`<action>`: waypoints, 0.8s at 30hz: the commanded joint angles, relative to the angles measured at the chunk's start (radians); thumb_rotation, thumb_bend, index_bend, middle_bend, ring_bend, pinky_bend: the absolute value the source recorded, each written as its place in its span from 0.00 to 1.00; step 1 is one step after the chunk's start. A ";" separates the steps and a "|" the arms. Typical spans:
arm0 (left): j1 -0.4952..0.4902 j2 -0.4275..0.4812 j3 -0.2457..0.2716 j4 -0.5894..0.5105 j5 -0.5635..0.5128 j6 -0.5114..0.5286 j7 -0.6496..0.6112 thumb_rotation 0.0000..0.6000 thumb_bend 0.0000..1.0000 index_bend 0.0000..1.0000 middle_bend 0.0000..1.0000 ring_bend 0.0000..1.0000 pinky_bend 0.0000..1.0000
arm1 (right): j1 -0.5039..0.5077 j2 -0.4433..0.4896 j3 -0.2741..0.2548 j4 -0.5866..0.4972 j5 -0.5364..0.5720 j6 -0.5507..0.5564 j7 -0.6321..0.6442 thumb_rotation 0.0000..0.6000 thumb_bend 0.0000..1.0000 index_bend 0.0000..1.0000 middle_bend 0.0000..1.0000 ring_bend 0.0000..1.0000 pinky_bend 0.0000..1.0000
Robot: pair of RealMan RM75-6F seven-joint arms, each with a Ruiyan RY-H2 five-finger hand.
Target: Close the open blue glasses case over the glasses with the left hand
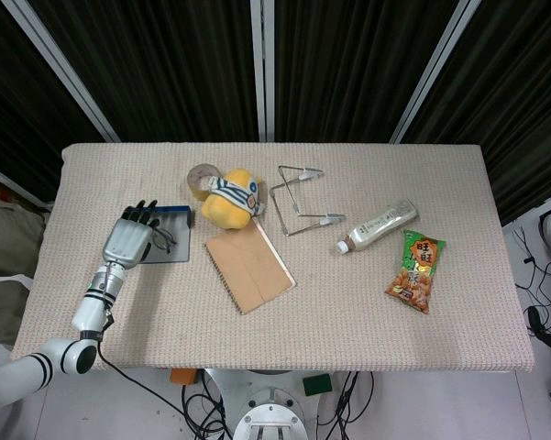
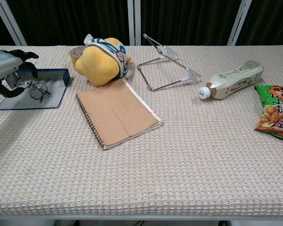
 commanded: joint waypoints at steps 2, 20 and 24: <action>-0.005 -0.010 -0.002 0.020 -0.005 -0.016 -0.002 1.00 0.39 0.30 0.00 0.00 0.16 | 0.001 0.001 0.001 -0.002 0.001 -0.002 -0.002 1.00 0.38 0.00 0.00 0.00 0.00; 0.077 0.086 0.062 -0.107 0.093 0.094 -0.019 1.00 0.39 0.42 0.00 0.00 0.16 | -0.004 -0.015 0.000 0.029 0.016 -0.007 0.021 1.00 0.38 0.00 0.00 0.00 0.00; 0.093 0.096 0.077 -0.124 0.091 0.086 -0.010 1.00 0.40 0.40 0.00 0.00 0.16 | -0.003 -0.019 0.000 0.038 0.012 -0.007 0.028 1.00 0.38 0.00 0.00 0.00 0.00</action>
